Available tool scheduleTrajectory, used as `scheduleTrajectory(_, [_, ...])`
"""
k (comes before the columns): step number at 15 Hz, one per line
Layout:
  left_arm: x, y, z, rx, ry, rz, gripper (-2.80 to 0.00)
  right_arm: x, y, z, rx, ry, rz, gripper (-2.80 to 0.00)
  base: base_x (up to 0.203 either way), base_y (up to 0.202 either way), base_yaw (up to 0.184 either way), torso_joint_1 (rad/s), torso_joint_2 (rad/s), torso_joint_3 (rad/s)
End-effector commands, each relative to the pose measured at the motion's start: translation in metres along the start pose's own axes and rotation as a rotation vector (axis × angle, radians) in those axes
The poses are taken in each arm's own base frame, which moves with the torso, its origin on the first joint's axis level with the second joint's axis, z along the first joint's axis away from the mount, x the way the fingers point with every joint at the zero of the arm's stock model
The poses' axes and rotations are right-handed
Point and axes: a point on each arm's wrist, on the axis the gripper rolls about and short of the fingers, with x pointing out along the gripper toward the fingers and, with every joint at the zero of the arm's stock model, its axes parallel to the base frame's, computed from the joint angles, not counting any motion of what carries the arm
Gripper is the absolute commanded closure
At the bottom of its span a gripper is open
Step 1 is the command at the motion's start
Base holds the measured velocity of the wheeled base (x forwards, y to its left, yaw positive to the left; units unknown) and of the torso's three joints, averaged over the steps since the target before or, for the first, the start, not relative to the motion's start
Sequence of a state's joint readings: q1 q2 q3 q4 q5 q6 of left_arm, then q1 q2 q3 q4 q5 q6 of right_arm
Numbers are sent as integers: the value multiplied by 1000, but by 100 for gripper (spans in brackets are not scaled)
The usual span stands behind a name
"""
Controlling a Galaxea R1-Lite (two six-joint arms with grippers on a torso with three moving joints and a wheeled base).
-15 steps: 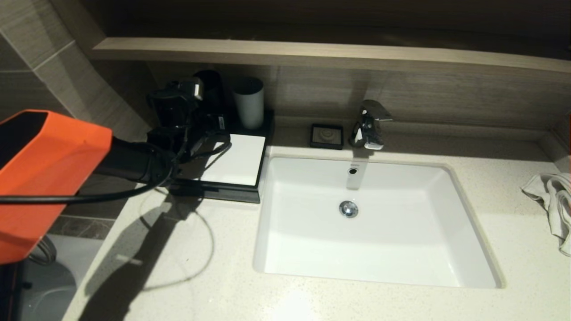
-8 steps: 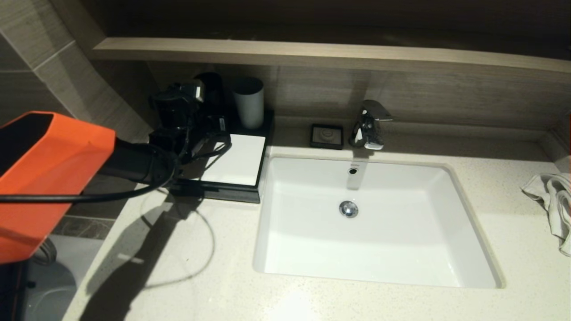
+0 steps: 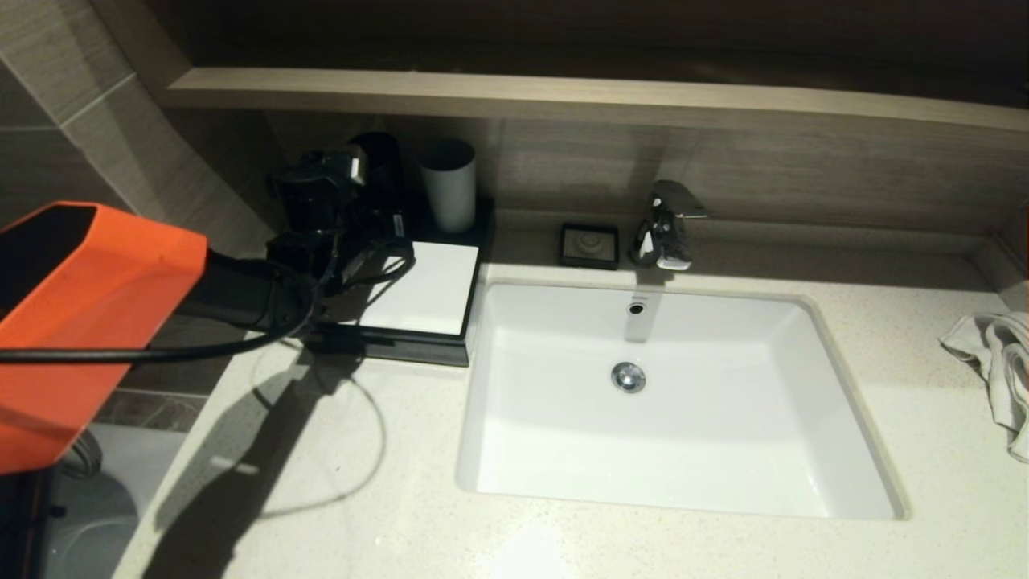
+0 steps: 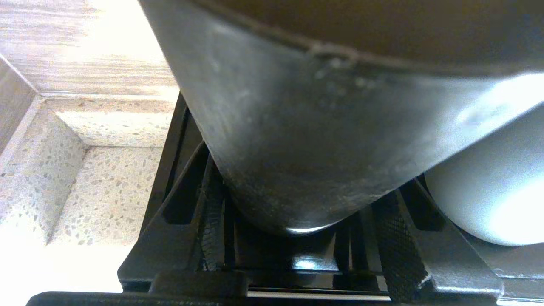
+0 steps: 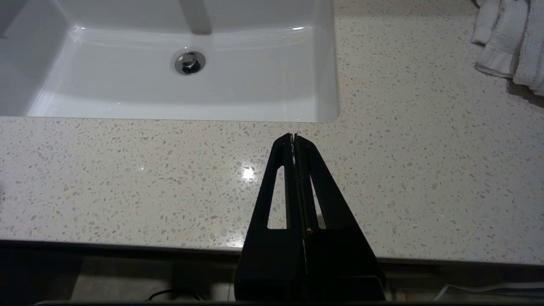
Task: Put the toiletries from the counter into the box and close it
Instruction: Place the cup on the storage box
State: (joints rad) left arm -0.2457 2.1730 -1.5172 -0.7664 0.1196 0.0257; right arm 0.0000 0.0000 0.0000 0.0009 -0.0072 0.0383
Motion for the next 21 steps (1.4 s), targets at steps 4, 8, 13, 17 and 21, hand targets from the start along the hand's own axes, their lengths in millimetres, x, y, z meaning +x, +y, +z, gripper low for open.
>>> scheduleTrajectory(4, [1,1,0,0,-3,0,0,0,0,0,0,-1,0,0,0,0,0,0,0,0])
scheduleTrajectory(8, [1,1,-1,-1,-1,-1,0,0,0,0,0,-1,0,0,0,0,0,0,0,0])
scheduleTrajectory(13, [2,1,3,-1,-12,1,0,0,0,0,0,0,0,0,0,0,0,0,0,0])
scheduleTrajectory(17, [3,1,7,-1,-25,-4,-280,0,0,0,0,0,0,0,0,0,0,0,0,0])
scheduleTrajectory(21, [1,1,8,-2,-36,-2,-280,0,0,0,0,-1,0,0,0,0,0,0,0,0])
